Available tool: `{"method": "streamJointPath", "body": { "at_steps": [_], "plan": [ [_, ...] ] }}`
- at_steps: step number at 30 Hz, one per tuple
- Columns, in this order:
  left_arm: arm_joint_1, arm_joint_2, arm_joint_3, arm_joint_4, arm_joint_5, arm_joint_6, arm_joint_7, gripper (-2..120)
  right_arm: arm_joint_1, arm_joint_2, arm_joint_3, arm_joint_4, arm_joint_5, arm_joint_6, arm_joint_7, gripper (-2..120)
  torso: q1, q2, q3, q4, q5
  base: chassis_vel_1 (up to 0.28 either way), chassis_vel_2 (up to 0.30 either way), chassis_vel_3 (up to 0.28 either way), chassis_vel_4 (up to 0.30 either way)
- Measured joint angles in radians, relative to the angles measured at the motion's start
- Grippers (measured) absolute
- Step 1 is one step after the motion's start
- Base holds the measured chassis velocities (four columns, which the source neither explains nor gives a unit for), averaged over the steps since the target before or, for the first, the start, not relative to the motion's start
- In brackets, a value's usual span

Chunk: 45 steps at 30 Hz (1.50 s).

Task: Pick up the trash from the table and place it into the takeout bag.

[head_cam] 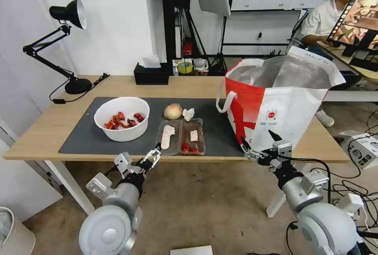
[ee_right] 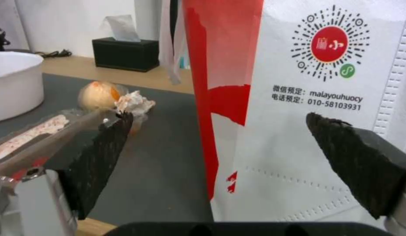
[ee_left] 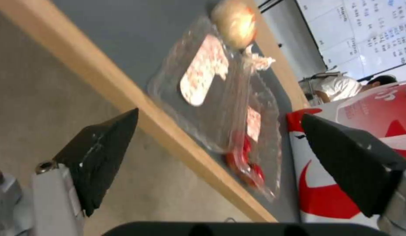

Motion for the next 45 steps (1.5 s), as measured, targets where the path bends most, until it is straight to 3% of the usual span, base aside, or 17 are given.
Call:
{"method": "streamJointPath", "body": {
  "at_steps": [9, 45],
  "plan": [
    [-0.019, -0.019, 0.025, 0.010, -0.057, -0.019, -0.017, 100, -0.009, 0.008, 0.000, 0.000, -0.006, 0.001, 0.000, 100, 0.000, 0.000, 0.000, 0.0000, 0.0000, 0.000, 0.000, 0.000, 0.000],
    [-0.117, -0.052, 0.113, 0.129, -0.056, -0.028, 0.004, 100, -0.028, 0.023, 0.006, -0.008, -0.031, 0.007, 0.002, 100, 0.000, 0.000, 0.000, 0.0000, 0.0000, 0.000, 0.000, 0.000, 0.000]
  ]
}}
